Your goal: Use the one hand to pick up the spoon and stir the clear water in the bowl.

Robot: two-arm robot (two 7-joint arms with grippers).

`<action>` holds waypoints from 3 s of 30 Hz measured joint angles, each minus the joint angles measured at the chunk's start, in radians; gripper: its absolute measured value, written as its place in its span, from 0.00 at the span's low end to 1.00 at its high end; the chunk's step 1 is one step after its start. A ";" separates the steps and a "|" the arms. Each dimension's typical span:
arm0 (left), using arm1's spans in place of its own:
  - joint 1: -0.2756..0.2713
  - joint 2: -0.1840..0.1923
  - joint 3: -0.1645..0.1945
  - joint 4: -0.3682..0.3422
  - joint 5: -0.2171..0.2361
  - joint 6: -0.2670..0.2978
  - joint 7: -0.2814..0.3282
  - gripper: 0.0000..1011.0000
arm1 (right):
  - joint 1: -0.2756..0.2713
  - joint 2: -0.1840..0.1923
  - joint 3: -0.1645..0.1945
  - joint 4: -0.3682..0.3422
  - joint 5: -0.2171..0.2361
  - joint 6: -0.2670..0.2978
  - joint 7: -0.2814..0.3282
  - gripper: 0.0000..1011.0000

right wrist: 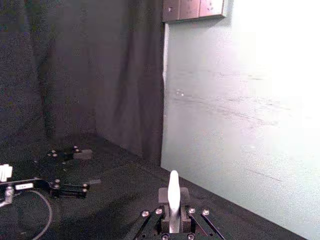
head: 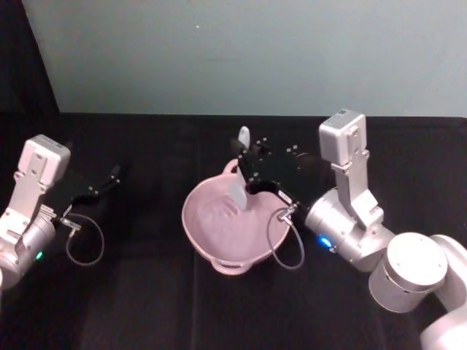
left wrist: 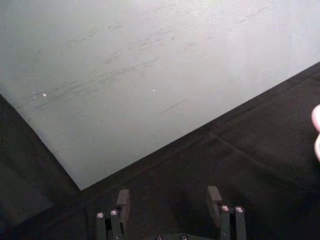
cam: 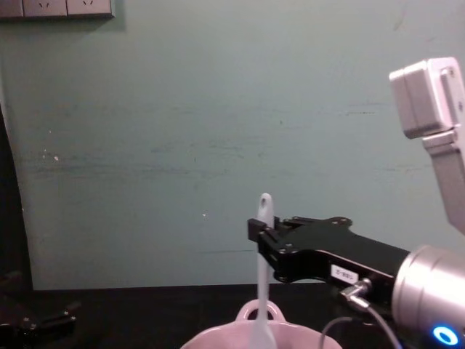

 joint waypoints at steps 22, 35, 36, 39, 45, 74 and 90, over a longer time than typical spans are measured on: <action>0.000 0.000 0.000 0.000 0.000 0.000 0.000 1.00 | -0.143 0.014 0.136 -0.232 0.179 0.166 -0.028 0.12; 0.000 0.000 0.000 0.000 0.000 0.000 0.000 1.00 | -0.180 -0.016 0.248 -0.386 0.341 0.343 -0.189 0.12; 0.000 0.000 0.000 0.000 0.000 0.000 0.000 1.00 | -0.179 -0.020 0.259 -0.394 0.352 0.353 -0.208 0.12; 0.000 0.000 0.000 0.000 0.000 0.000 0.000 1.00 | -0.176 -0.030 0.276 -0.402 0.368 0.358 -0.238 0.12; 0.000 0.000 0.000 0.000 0.000 0.000 0.000 1.00 | -0.166 -0.052 0.320 -0.400 0.404 0.359 -0.310 0.12; 0.000 0.000 0.000 0.000 0.000 0.000 0.000 1.00 | -0.130 -0.071 0.345 -0.186 0.546 0.307 -0.355 0.12; 0.000 0.000 0.000 0.000 0.000 0.000 0.000 1.00 | -0.132 -0.057 0.315 -0.150 0.576 0.293 -0.380 0.12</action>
